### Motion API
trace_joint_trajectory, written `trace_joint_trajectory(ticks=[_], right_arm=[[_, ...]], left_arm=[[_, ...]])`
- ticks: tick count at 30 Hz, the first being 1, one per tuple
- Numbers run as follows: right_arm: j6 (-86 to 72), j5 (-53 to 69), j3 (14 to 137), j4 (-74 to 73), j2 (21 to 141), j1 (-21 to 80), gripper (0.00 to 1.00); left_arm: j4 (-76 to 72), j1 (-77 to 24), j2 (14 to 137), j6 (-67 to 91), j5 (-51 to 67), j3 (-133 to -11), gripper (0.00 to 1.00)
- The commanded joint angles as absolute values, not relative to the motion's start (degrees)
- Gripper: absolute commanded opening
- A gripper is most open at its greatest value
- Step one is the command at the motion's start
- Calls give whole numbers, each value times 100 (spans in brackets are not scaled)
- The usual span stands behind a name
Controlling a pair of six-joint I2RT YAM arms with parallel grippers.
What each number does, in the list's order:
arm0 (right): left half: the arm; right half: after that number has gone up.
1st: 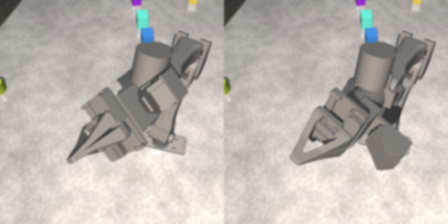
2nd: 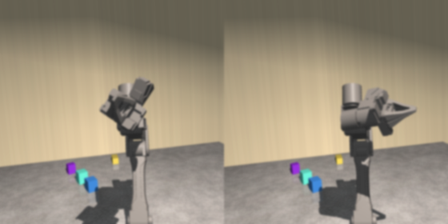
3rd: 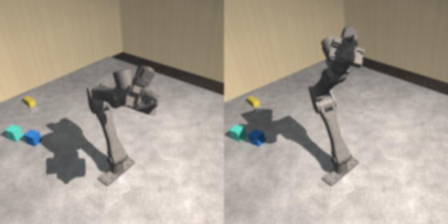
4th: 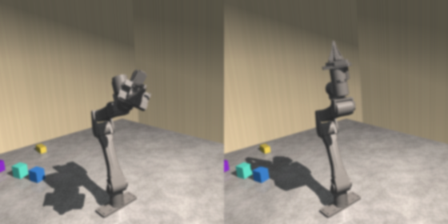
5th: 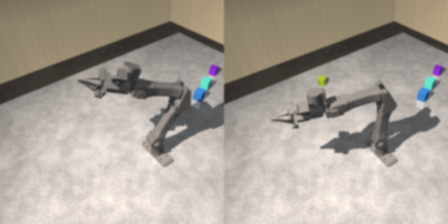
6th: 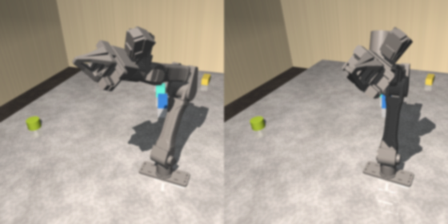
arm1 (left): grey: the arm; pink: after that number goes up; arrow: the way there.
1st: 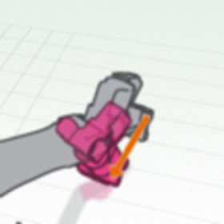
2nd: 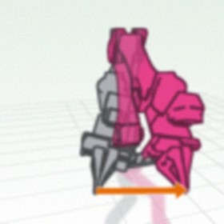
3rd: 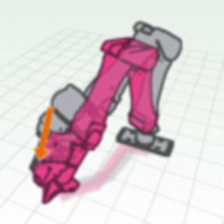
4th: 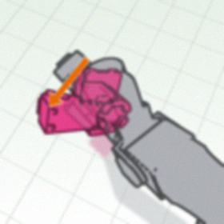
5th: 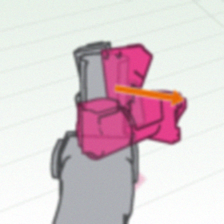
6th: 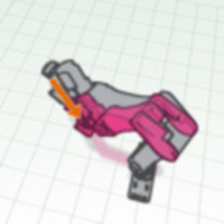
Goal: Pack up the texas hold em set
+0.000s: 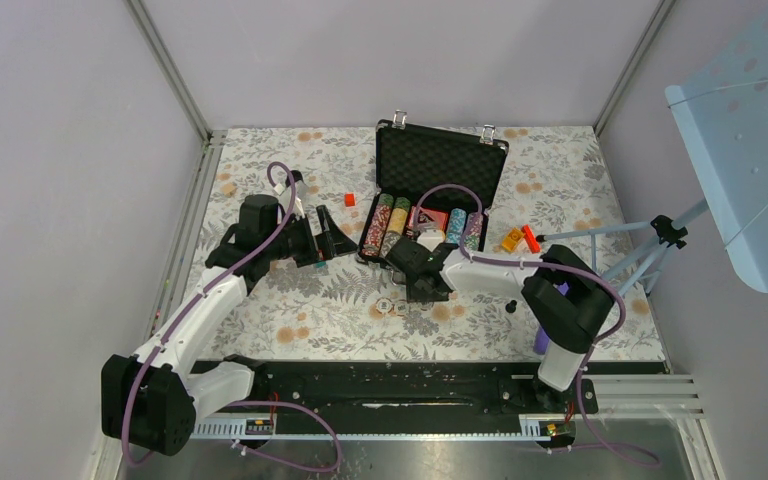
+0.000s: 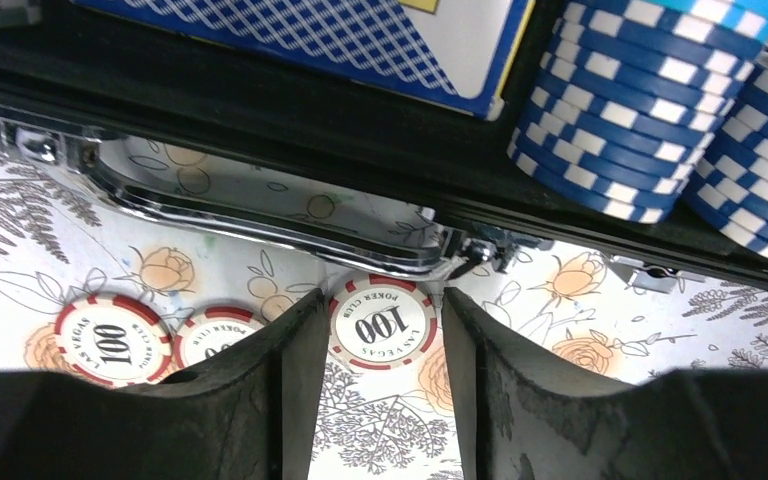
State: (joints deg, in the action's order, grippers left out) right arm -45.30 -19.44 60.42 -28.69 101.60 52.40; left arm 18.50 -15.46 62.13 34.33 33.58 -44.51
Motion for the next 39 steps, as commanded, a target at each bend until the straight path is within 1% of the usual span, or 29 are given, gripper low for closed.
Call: trace_joint_trajectory(ticks=[1, 9, 14, 17, 19, 22, 25, 31, 39], right_arm=[[-4556, -1978, 5519, -3352, 10163, 5353, 51], [-4482, -2032, 5456, -3349, 10025, 5544, 44], [-4377, -1983, 5458, -3295, 9808, 5555, 44], [-4321, -1986, 5475, -3328, 9682, 5555, 49], [-4283, -1950, 5465, -3356, 9611, 5554, 55], [-4210, -1749, 5406, -3314, 9506, 5554, 66], [-4133, -1454, 5346, -3187, 9467, 5562, 71], [-4120, -1331, 5339, -3127, 9528, 5722, 72], [-4169, -1261, 5405, -3225, 9718, 5943, 67]], left_arm=[[1730, -1547, 6210, 3374, 3342, -4633, 98], [1723, -1542, 6189, 3384, 3341, -4607, 98], [1716, -1551, 6198, 3393, 3339, -4598, 98], [1705, -1545, 6216, 3409, 3353, -4597, 98], [1697, -1547, 6216, 3411, 3361, -4590, 97], [1675, -1556, 6221, 3426, 3365, -4584, 98], [1669, -1547, 6217, 3423, 3365, -4587, 98], [1670, -1551, 6205, 3430, 3363, -4579, 98], [1666, -1551, 6201, 3429, 3374, -4573, 98]])
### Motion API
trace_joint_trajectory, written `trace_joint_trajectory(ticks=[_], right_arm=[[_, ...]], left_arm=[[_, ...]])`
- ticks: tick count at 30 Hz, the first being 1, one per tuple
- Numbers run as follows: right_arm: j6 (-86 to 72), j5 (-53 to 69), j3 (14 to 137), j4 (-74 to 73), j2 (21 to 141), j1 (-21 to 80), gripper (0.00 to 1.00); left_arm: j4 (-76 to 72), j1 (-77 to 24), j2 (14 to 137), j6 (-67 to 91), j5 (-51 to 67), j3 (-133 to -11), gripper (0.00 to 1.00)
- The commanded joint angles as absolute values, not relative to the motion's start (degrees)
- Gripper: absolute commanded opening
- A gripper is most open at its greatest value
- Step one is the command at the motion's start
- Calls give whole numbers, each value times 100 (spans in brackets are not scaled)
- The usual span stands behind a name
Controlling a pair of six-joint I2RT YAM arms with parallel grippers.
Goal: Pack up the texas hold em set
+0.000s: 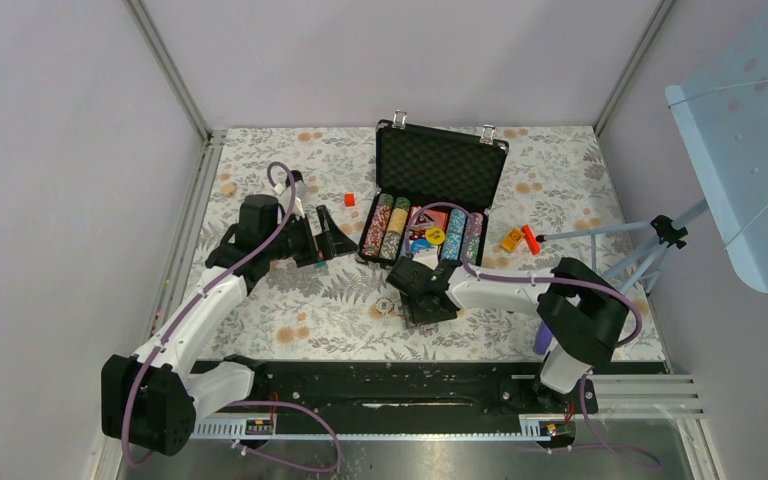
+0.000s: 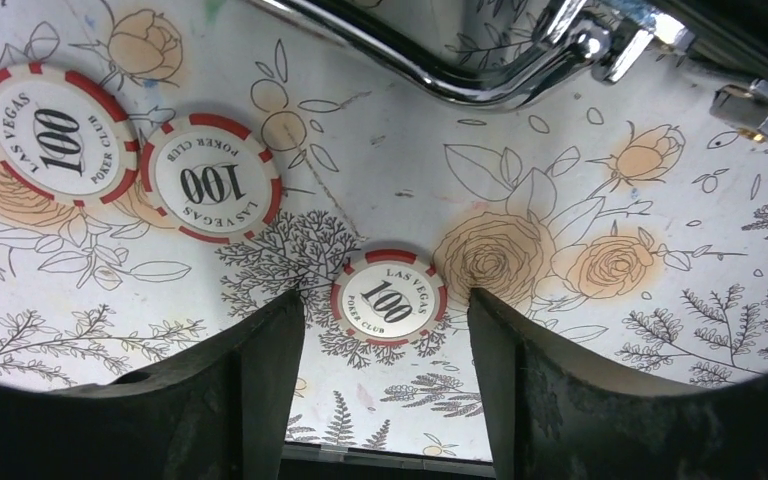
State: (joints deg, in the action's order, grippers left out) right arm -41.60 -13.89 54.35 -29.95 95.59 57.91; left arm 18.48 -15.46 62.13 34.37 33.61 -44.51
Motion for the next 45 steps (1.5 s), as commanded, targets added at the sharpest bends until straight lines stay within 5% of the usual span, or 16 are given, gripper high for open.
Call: trace_joint_trajectory(ticks=[1, 19, 45], right_arm=[[-4178, -1257, 5398, -3222, 9729, 5957, 66], [-4067, -1316, 5221, -2977, 9803, 5982, 49], [-3256, -1493, 5572, -2811, 9121, 5977, 48]], left_arm=[[1669, -1549, 6197, 3430, 3364, -4571, 98], [1648, -1556, 6225, 3453, 3385, -4557, 98], [255, -2369, 6557, 4523, 3368, -3847, 95]])
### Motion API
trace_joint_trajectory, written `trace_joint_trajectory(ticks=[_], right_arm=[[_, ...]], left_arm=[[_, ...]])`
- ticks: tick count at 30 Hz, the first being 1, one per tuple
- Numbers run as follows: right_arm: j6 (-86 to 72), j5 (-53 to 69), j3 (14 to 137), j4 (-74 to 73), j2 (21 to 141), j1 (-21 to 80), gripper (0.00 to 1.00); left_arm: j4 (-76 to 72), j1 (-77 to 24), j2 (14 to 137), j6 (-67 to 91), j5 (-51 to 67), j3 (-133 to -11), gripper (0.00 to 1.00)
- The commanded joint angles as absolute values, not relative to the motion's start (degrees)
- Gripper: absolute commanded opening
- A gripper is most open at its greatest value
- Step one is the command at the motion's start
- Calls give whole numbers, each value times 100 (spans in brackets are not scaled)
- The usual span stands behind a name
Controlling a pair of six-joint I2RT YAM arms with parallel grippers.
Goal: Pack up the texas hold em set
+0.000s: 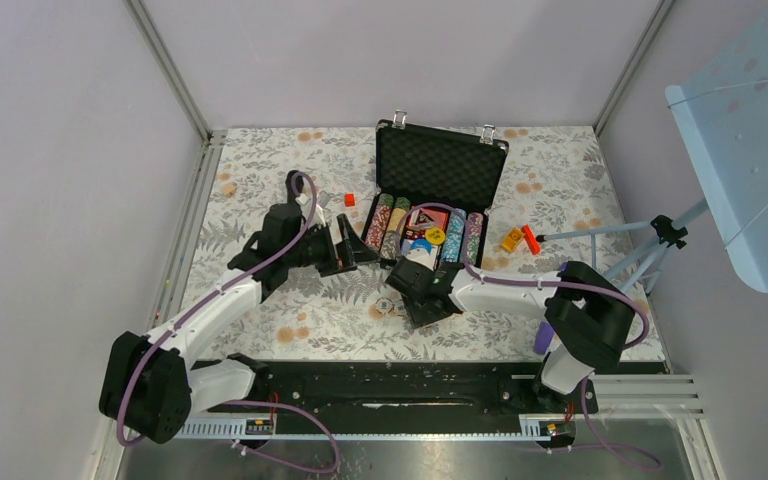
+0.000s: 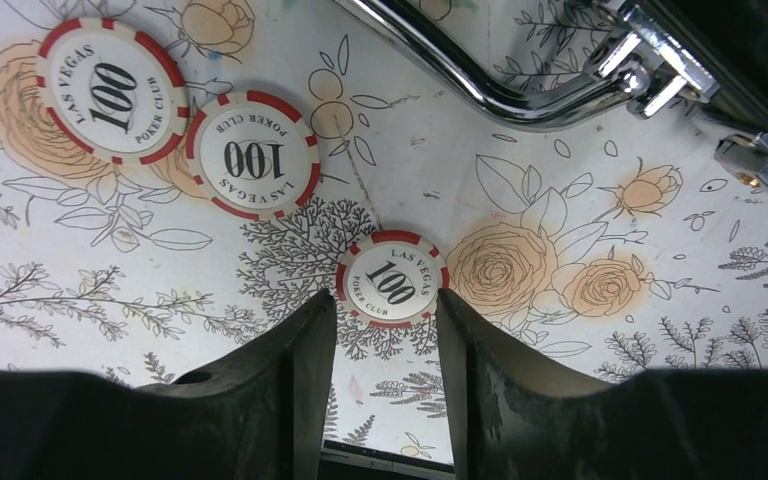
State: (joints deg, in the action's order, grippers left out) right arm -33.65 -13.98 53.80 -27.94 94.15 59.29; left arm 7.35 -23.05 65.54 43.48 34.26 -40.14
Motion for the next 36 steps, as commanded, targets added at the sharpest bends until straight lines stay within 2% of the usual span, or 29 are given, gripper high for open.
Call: trace_joint_trajectory(ticks=[1, 9, 14, 17, 27, 36], right_arm=[[-3246, -1498, 5571, -2811, 9101, 5977, 48], [-3243, -1516, 5557, -2811, 9081, 5956, 49], [-3317, -1453, 5512, -2789, 9244, 5894, 60], [-3307, -1376, 5458, -2699, 9343, 5889, 62], [-3413, -1128, 5210, -2395, 9657, 5822, 60], [-3412, -1187, 5141, -2466, 9771, 5775, 53]], left_arm=[[238, -2380, 6550, 4538, 3355, -3820, 95], [149, -2408, 6557, 4592, 3344, -3709, 95], [149, -2417, 6548, 4588, 3343, -3723, 95], [148, -2414, 6552, 4588, 3349, -3696, 95], [167, -2417, 6523, 4570, 3348, -3678, 95], [190, -2417, 6531, 4562, 3333, -3694, 95]])
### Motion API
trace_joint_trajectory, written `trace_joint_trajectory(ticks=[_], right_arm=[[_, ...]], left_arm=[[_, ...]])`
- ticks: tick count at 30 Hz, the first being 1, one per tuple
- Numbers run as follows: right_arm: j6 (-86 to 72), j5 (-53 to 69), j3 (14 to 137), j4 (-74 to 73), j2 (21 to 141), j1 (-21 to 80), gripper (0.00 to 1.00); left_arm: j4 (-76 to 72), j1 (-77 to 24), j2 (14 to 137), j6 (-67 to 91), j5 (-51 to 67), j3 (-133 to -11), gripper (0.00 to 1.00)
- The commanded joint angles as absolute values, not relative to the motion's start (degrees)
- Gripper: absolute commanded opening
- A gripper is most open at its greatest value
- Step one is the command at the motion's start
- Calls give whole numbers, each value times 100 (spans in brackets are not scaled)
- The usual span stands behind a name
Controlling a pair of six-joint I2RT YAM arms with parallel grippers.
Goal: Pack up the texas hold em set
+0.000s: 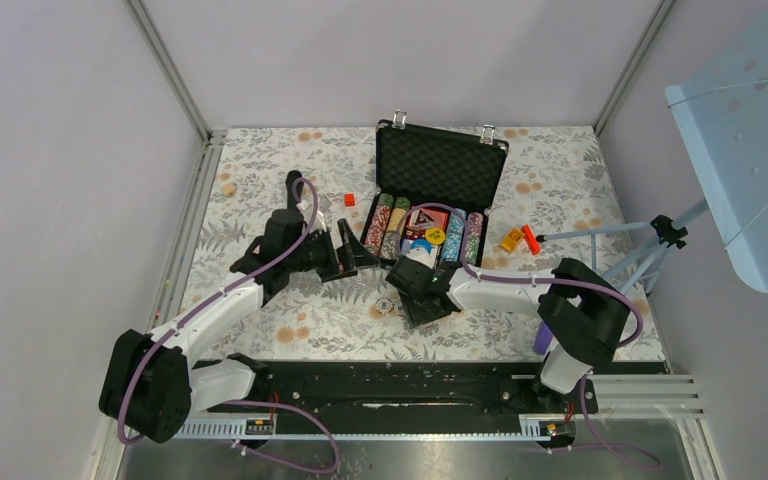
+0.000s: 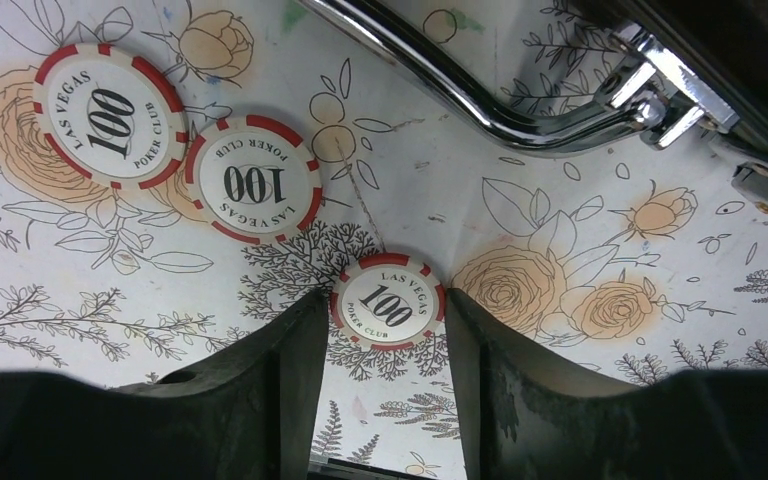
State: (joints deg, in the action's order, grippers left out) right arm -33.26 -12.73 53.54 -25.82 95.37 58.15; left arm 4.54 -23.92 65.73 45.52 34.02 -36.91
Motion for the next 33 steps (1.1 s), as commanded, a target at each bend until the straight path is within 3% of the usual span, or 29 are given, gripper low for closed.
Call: trace_joint_trajectory(ticks=[1, 12, 20, 33], right_arm=[[-3416, -1253, 5141, -2520, 9765, 5774, 53], [-3475, -1394, 5065, -2658, 9669, 5779, 64], [-3490, -1281, 5041, -2661, 9624, 5775, 56], [-3631, -1074, 4936, -2784, 9650, 5825, 64]], left_arm=[[181, -2417, 6537, 4562, 3335, -3692, 95], [202, -2417, 6546, 4553, 3342, -3718, 95], [283, -2416, 6553, 4517, 3335, -3792, 95], [282, -2417, 6583, 4519, 3370, -3856, 95]])
